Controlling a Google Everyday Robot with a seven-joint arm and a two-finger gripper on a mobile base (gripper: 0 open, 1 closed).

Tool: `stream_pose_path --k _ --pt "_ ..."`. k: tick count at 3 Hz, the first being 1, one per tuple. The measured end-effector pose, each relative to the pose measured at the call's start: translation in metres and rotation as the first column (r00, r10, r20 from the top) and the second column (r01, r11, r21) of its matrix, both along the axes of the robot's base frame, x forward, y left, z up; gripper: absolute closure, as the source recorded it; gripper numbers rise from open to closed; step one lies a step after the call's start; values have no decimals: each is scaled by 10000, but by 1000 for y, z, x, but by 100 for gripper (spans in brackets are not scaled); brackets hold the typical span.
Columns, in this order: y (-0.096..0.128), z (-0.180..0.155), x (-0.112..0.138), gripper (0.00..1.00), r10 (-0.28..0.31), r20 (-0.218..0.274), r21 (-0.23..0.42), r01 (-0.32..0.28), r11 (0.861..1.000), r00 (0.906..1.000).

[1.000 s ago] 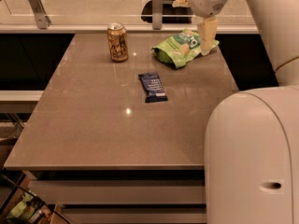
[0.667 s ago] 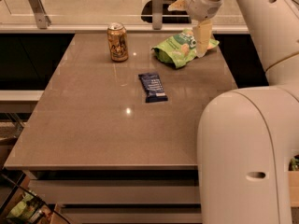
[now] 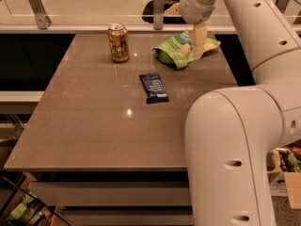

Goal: Pick green rice chip bag

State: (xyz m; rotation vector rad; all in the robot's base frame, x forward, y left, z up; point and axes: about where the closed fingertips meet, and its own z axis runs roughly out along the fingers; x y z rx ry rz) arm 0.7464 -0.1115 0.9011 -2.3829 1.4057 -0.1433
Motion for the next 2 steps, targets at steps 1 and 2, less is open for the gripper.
stream_pose_path --k 1,2 --pt "6 -7 4 0 108 -112 -78 -109 9999 9999" --pt "8 -19 5 0 149 -375 -106 -153 9998 9992"
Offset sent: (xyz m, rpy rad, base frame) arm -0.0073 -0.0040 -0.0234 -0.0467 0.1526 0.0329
